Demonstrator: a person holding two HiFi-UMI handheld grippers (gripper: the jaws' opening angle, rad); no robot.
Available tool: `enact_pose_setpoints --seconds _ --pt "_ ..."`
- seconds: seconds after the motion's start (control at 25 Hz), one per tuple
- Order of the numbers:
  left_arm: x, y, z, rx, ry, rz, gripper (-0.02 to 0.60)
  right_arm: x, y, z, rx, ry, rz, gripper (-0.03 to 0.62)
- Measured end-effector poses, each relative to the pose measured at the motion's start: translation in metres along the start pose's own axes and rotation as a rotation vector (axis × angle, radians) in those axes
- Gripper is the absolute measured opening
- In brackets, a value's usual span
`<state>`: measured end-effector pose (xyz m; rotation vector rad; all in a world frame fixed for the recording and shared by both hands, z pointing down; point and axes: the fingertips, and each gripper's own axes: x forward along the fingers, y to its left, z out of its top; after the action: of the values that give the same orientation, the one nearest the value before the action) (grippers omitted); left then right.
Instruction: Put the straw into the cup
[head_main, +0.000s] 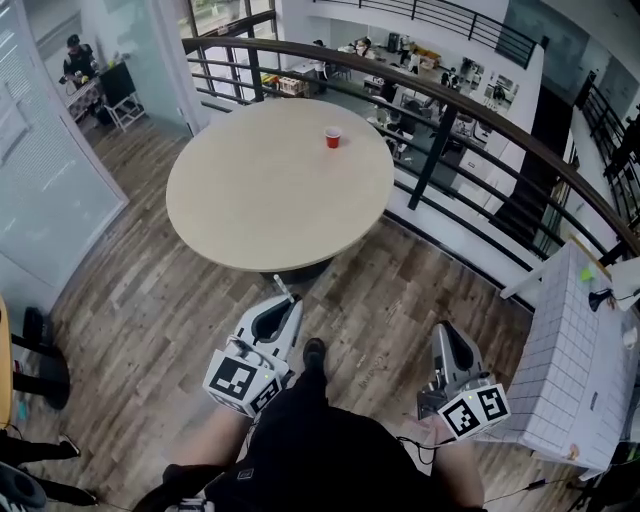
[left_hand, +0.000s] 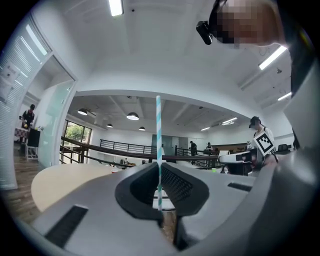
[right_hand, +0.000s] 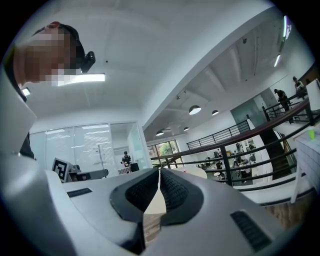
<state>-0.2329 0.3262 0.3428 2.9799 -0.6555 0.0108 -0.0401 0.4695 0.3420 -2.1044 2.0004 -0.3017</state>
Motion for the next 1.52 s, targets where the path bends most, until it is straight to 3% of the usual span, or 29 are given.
enact_pose_setpoints --seconds 0.52,0.76,0.96,1.16,1.32,1.52 --pt "0.159 0.149 0.018 -0.001 -0.009 0.002 0.018 0.228 -0.059 0.029 -0.022 0.018 0.034 0.025" --pt "0.213 0.2 0.009 -0.01 0.034 0.029 0.018 0.298 -0.091 0.024 -0.002 0.026 0.027 0.025" --pt "0.261 0.22 0.009 -0.018 0.031 0.019 0.018 0.346 -0.119 0.027 0.017 0.046 0.051 0.025" --pt "0.301 0.228 0.001 -0.024 0.03 0.055 0.018 0.38 -0.15 0.025 0.021 0.061 0.104 0.024" --pt "0.315 0.231 -0.002 -0.005 0.028 0.12 0.018 0.4 -0.167 0.02 0.017 0.082 0.176 0.025" --pt "0.367 0.245 0.014 -0.025 0.027 0.245 0.018 0.457 -0.212 0.048 0.017 0.125 0.283 0.025"
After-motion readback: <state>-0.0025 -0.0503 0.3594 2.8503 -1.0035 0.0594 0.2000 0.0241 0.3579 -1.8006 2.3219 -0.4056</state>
